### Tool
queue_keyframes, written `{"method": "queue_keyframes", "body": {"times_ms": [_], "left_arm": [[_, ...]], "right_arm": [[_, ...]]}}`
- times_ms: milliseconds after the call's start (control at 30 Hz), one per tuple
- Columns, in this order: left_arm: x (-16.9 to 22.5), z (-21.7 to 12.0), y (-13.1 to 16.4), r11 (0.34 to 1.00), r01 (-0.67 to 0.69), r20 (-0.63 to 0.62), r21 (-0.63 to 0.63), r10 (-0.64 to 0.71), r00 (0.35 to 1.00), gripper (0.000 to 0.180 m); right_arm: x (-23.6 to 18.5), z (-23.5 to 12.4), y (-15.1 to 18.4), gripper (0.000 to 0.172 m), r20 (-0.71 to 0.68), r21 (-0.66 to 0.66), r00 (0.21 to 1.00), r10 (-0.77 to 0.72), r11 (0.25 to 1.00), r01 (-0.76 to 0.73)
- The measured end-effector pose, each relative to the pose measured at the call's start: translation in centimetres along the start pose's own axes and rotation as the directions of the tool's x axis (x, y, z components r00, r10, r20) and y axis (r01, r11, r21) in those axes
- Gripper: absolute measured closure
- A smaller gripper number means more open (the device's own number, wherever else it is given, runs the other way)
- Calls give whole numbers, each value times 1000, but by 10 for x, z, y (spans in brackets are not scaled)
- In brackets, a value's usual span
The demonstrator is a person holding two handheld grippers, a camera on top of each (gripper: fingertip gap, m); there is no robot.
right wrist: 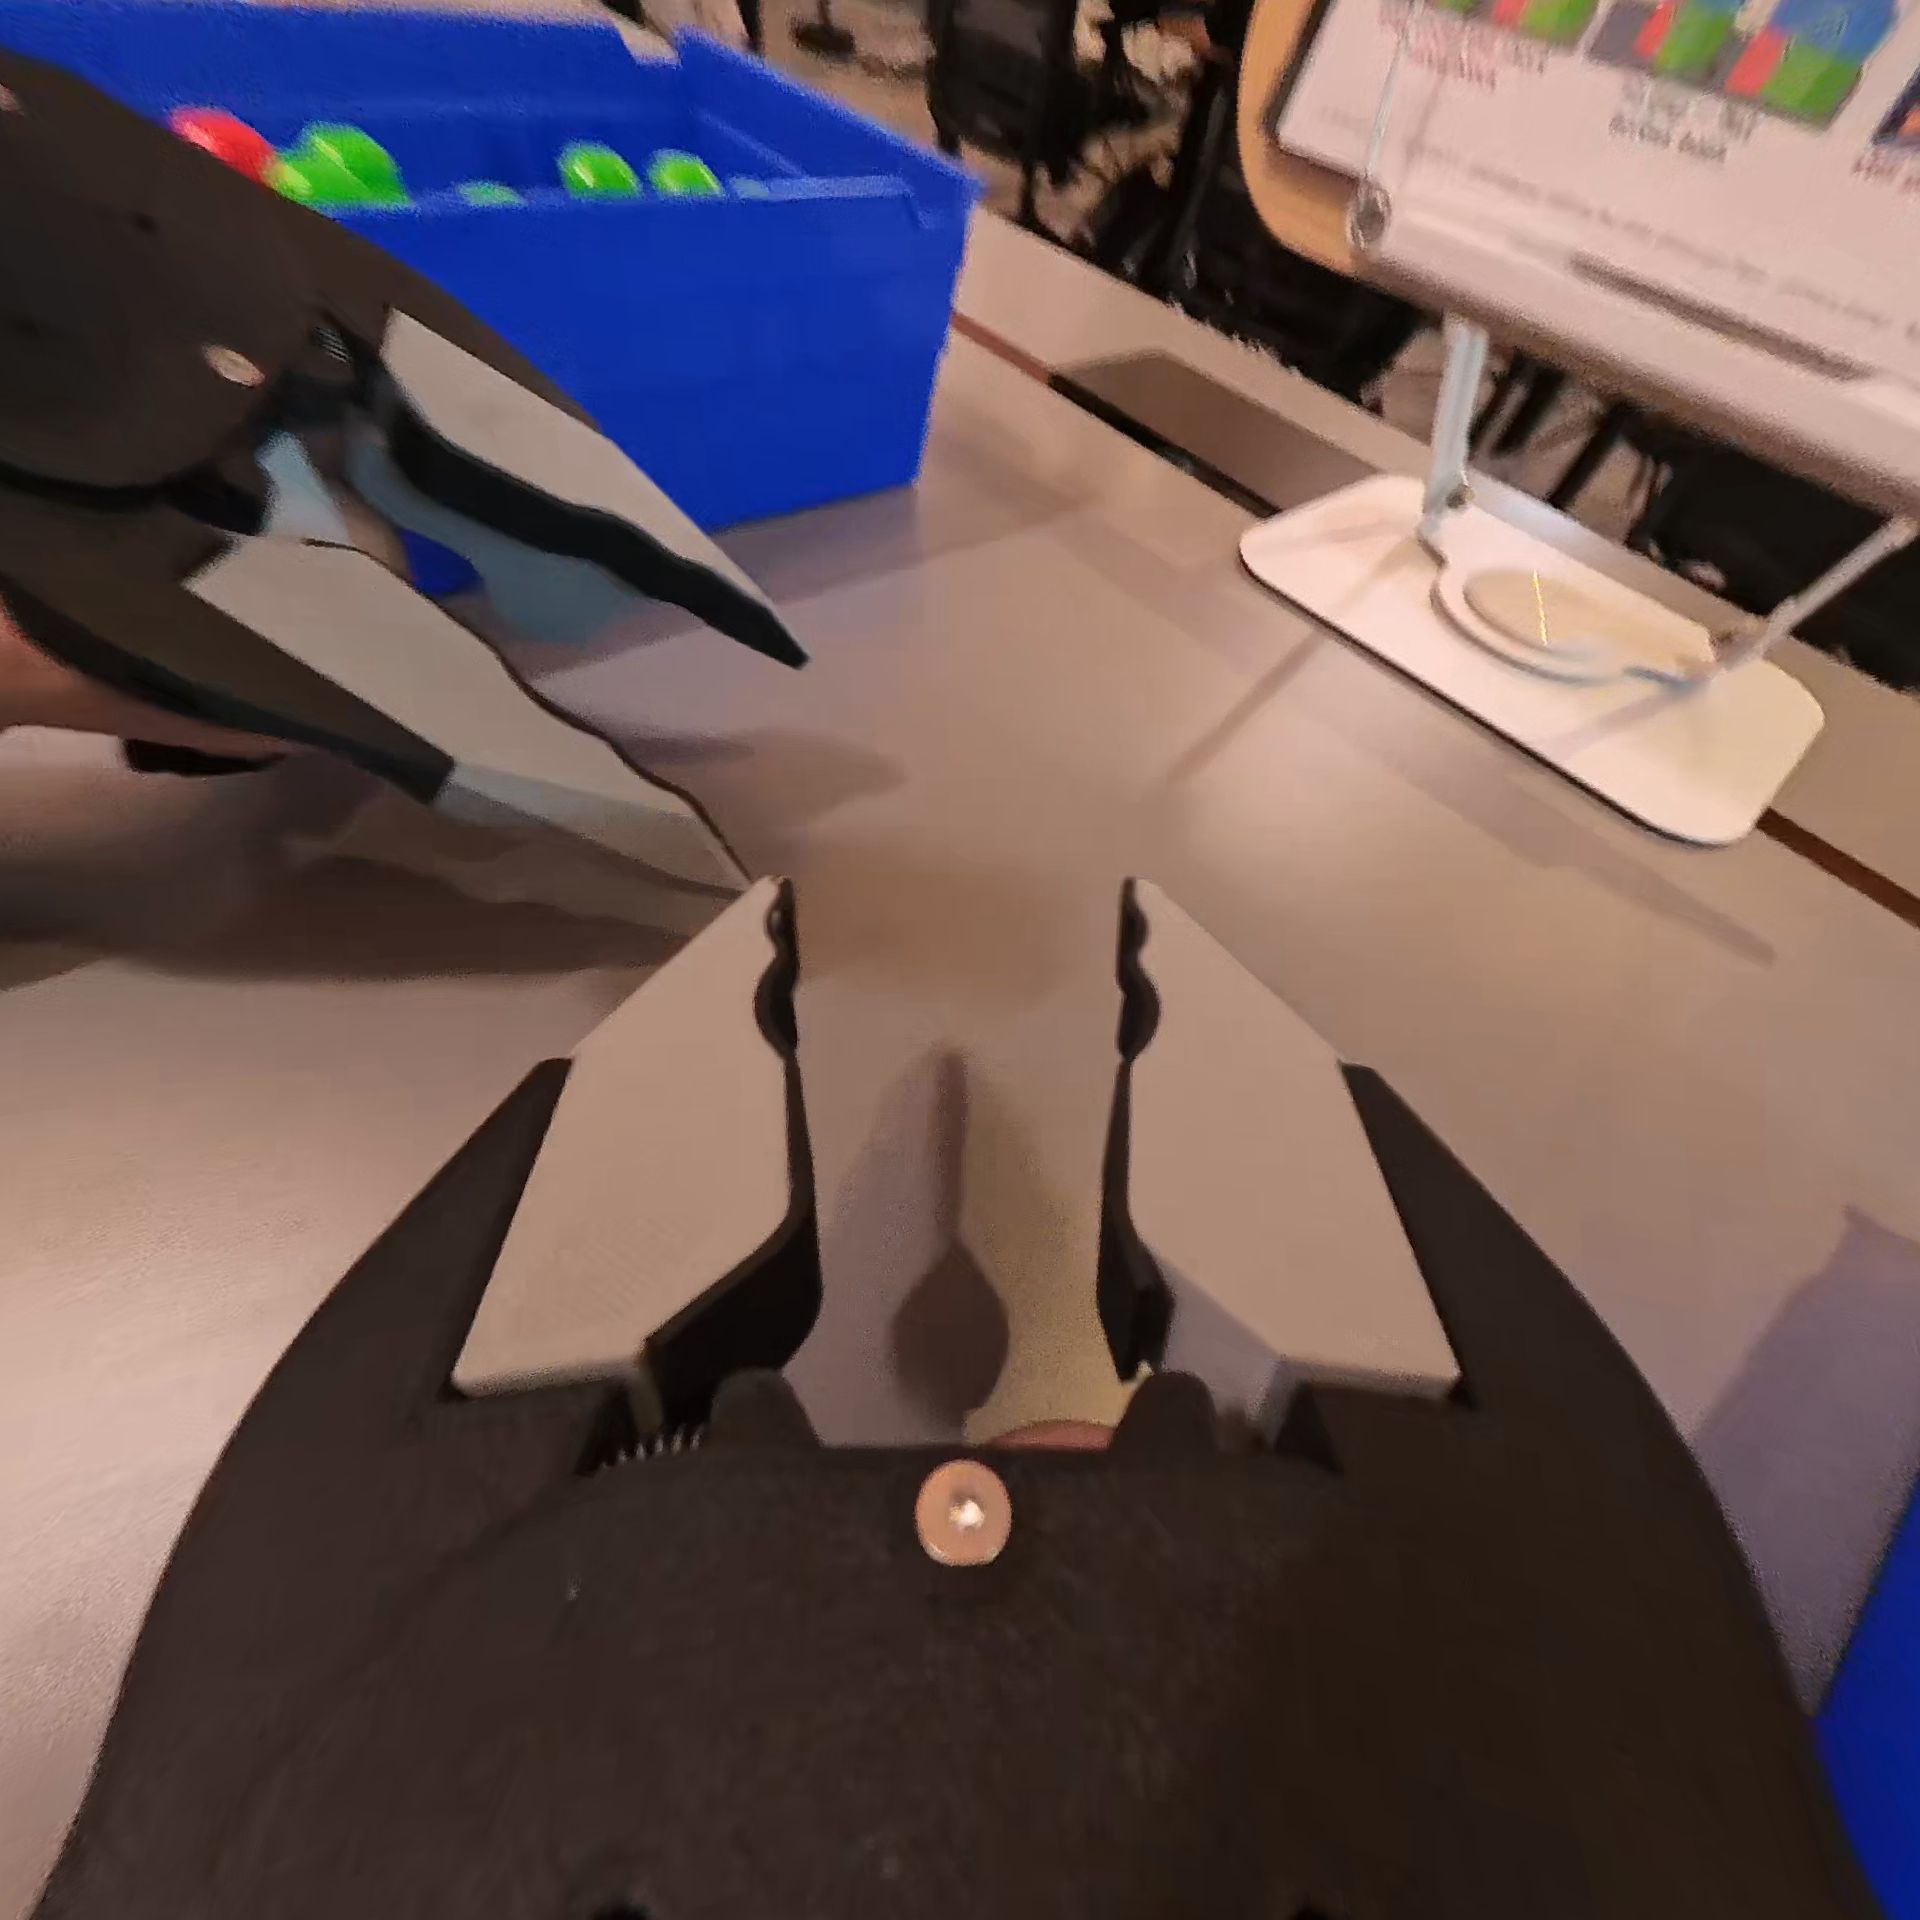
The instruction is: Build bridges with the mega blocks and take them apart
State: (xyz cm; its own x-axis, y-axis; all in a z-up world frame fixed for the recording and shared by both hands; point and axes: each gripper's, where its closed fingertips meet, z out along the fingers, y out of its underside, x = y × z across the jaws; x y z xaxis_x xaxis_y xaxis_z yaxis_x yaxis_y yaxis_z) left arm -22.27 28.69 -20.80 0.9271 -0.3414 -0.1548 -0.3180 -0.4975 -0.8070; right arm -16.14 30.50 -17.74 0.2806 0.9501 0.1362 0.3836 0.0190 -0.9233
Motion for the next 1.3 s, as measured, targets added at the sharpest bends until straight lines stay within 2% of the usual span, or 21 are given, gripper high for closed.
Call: {"method": "queue_keyframes", "body": {"times_ms": [67,167,267,333,400,467,567,733,833,933,1000,1133,1300], "left_arm": [[-3,-3,-1,1000,-20,21,13,19,1000,111],[4,-6,-2,1000,-6,-23,26,6,1000,111],[21,-9,-6,999,-21,-81,33,23,996,111],[19,-10,-10,992,-111,-29,58,113,993,111],[18,-10,-13,986,-143,-7,85,145,989,112],[18,-8,-12,989,-103,-38,106,108,993,114],[4,-2,3,999,-25,-40,35,26,999,112],[8,-7,-2,996,69,-93,53,-64,994,109],[24,-12,-3,998,56,-137,29,-52,989,107],[23,-19,-16,995,-35,-75,98,43,996,109],[12,-17,-12,995,-56,-14,83,57,998,111],[6,-7,1,998,39,-56,41,-37,998,111],[-6,-6,-1,994,76,-36,82,-73,997,111]], "right_arm": [[-4,-9,-6,132,30,43,999,-12,999,11],[-7,-21,-8,122,92,86,993,76,993,-84],[4,-22,-4,114,80,83,989,121,988,-127],[9,-20,-3,112,93,77,983,160,983,-167],[13,-15,-2,111,98,75,979,181,979,-189],[14,-11,0,110,110,61,971,211,974,-218],[15,-8,-1,109,138,53,954,265,960,-274],[10,-13,-2,105,137,71,962,234,967,-245],[3,-14,-2,104,144,65,966,214,972,-225],[8,-12,-5,102,111,81,975,191,976,-201],[9,-9,-5,102,126,80,972,198,975,-209],[17,-14,-3,102,112,89,975,192,975,-202],[34,-28,2,110,-4,113,986,167,980,-165]]}}
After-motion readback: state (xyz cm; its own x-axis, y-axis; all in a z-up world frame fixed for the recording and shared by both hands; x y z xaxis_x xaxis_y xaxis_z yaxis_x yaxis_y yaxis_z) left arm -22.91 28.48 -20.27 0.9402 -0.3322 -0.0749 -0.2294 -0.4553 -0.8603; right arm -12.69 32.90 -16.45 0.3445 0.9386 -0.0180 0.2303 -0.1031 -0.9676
